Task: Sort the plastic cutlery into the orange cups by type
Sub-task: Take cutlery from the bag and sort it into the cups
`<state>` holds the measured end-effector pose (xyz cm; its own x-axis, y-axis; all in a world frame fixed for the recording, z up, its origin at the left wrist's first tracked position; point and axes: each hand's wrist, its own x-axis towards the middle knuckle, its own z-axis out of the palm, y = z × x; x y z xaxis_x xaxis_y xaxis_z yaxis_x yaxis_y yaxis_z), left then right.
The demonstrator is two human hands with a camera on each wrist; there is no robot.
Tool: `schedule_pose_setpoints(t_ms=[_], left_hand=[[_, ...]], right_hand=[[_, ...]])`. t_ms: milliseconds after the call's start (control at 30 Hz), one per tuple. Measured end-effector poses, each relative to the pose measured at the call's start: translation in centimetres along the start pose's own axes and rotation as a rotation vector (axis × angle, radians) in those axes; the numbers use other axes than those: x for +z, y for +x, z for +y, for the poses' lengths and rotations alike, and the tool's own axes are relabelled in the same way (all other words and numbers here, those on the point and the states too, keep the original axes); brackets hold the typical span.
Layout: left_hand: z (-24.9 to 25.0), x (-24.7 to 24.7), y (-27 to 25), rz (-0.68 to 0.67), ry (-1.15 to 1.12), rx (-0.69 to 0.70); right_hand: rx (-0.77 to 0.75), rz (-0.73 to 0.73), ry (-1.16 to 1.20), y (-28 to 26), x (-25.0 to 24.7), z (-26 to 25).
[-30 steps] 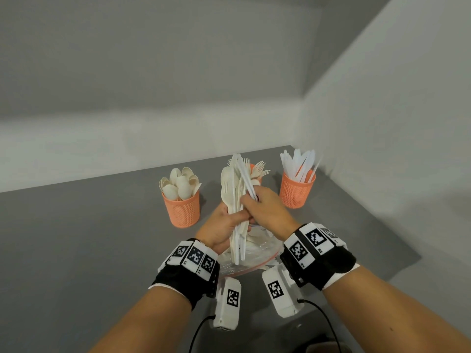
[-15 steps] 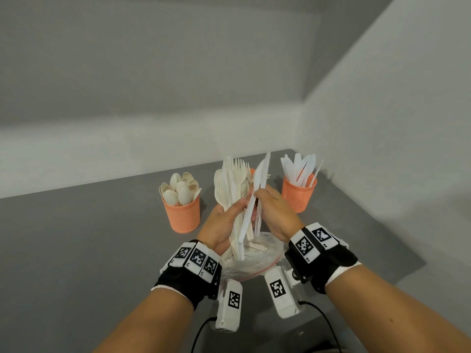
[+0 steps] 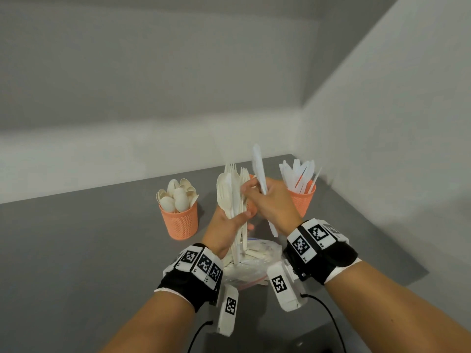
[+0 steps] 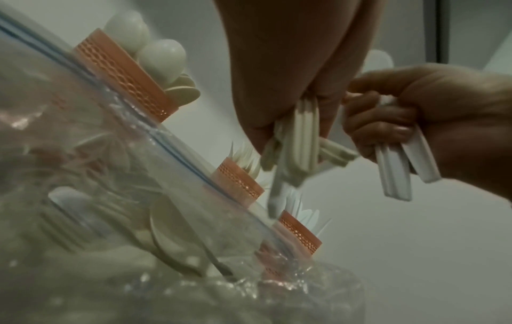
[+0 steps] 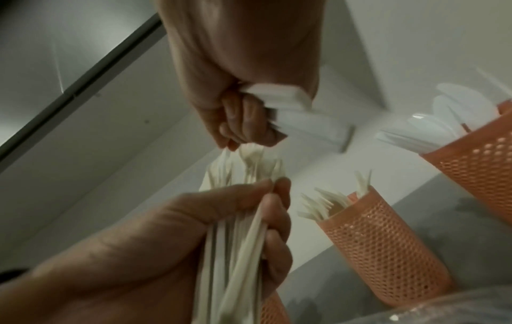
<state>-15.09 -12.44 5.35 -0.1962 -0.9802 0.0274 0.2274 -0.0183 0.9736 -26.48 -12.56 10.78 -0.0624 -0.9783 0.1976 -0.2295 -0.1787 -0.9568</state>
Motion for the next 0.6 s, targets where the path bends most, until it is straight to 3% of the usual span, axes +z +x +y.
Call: schedule_pose_setpoints(t_ms=[267,400,600], left_hand=[[0.4,1.0,0.4,0.005,0.17,0.145],[0.2,1.3,0.8,0.027,0.165,0.173],[0.2,1.7,1.3,0.049,0.159,0.212]], right_hand=[[-0.112,-0.036,-0.274,0.4,1.1,-0.3],[-0.094,0.037,-0.276,1.0,1.1,0.0],[-0.108,-0.047,-0.305,1.5,1.2,0.2]])
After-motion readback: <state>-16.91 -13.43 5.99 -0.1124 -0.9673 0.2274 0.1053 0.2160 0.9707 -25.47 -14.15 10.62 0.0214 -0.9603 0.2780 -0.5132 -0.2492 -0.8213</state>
